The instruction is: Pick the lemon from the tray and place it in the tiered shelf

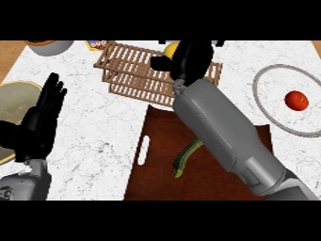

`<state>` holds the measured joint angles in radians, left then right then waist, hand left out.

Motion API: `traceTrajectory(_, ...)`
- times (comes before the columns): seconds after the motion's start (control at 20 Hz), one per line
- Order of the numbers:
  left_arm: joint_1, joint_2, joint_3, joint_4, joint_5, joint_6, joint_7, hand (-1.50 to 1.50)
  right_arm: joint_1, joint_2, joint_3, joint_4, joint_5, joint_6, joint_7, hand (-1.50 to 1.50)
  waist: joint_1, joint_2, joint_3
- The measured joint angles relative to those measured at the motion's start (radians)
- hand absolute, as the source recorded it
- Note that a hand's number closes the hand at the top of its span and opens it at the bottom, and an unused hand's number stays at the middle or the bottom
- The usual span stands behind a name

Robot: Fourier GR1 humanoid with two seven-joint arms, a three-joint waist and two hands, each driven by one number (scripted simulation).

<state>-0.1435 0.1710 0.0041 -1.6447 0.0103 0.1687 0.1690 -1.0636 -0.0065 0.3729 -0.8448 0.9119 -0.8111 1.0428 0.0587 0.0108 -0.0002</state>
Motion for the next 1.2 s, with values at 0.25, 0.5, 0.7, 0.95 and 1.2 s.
traceTrajectory(0.25, 0.022, 0.012, 0.023, -0.01, 0.014, -0.009, -0.001, 0.0, -0.04, 0.001, -0.008, -0.024, 0.012, -0.078, 0.013, -1.5, -0.019, -0.008, 0.0)
traceTrajectory(0.5, 0.044, 0.014, 0.043, -0.017, 0.013, 0.001, -0.003, 0.0, -0.019, 0.002, -0.067, -0.083, 0.1, -0.099, 0.047, -1.5, -0.057, -0.02, 0.0)
traceTrajectory(0.7, 0.067, 0.024, 0.06, -0.029, 0.017, 0.002, 0.004, 0.0, 0.055, 0.003, -0.12, -0.193, 0.167, -0.083, 0.089, -1.5, -0.085, -0.03, 0.0)
traceTrajectory(0.95, 0.112, 0.024, 0.076, -0.03, 0.023, -0.002, -0.02, 0.0, 0.224, 0.005, -0.126, -0.421, 0.235, -0.039, 0.136, -1.5, -0.113, -0.038, 0.0)
traceTrajectory(1.2, 0.125, 0.025, 0.081, -0.049, 0.024, -0.001, -0.013, 0.0, 0.416, -0.004, -0.102, -0.736, 0.261, 0.041, 0.167, -1.5, -0.122, -0.037, 0.0)
